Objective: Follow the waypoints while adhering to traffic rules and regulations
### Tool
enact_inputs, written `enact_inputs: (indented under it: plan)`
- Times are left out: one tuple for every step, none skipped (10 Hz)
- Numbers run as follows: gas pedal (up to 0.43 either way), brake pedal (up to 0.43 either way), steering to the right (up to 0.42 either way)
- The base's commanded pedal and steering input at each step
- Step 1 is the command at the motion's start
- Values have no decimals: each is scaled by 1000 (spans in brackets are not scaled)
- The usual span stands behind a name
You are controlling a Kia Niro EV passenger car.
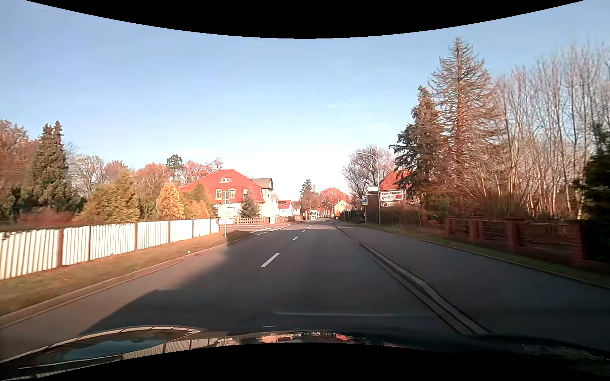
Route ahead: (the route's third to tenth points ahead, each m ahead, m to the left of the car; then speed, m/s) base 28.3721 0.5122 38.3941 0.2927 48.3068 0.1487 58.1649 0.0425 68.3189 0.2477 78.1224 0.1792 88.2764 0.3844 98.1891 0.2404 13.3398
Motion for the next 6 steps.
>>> enact_inputs:
  plan:
    - [118, 0, -1]
    - [118, 0, -1]
    - [118, 0, -1]
    - [118, 0, -1]
    - [118, 0, -1]
    - [118, 0, -1]
